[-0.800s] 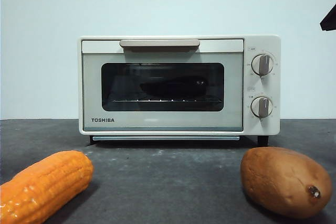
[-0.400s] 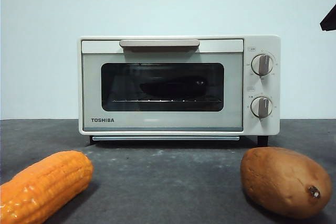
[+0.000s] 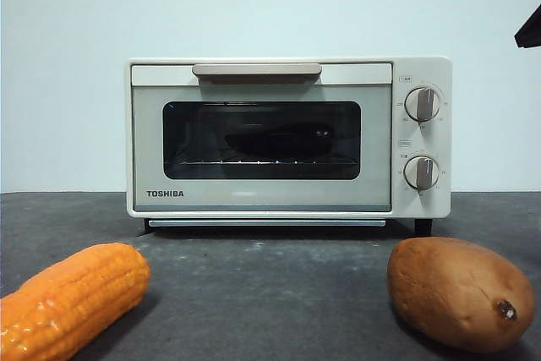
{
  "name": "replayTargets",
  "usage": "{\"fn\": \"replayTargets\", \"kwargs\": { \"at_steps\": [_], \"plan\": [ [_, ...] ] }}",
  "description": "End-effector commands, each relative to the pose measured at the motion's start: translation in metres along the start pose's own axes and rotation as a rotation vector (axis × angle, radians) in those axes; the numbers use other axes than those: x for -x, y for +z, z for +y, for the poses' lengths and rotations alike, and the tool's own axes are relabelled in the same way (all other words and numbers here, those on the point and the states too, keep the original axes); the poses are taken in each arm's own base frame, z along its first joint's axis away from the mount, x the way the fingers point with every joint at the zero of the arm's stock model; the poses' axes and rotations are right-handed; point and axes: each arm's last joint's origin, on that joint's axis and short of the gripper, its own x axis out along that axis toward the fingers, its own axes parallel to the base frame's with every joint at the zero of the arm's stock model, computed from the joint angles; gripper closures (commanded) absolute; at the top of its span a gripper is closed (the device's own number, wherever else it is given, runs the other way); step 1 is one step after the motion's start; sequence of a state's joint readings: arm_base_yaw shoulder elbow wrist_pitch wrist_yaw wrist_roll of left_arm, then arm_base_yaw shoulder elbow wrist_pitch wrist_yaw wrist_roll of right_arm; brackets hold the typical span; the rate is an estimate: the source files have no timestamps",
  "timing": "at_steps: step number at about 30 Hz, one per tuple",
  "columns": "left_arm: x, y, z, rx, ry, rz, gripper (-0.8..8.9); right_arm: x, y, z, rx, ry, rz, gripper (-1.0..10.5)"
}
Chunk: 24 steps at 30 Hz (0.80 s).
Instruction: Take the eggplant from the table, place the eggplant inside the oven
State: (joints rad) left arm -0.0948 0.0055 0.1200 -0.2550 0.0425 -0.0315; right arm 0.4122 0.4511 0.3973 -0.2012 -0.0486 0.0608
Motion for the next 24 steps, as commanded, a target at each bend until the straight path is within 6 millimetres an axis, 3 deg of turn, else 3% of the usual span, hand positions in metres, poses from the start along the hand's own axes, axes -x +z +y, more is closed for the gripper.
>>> {"fn": "replayTargets", "kwargs": {
  "at_steps": [1, 8, 24],
  "plan": [
    [-0.003, -0.009, 0.003, -0.014, 0.035, 0.014, 8.09, 0.0, 0.001, 0.0, -0.013, 0.001, -0.012, 9.4],
    [-0.008, -0.025, 0.008, -0.004, 0.078, 0.063, 8.09, 0.0, 0.004, 0.001, -0.011, 0.003, -0.044, 9.4],
    [-0.008, -0.026, 0.009, -0.002, 0.085, 0.065, 8.09, 0.0, 0.004, 0.001, -0.011, 0.003, -0.044, 9.4]
  ]
}}
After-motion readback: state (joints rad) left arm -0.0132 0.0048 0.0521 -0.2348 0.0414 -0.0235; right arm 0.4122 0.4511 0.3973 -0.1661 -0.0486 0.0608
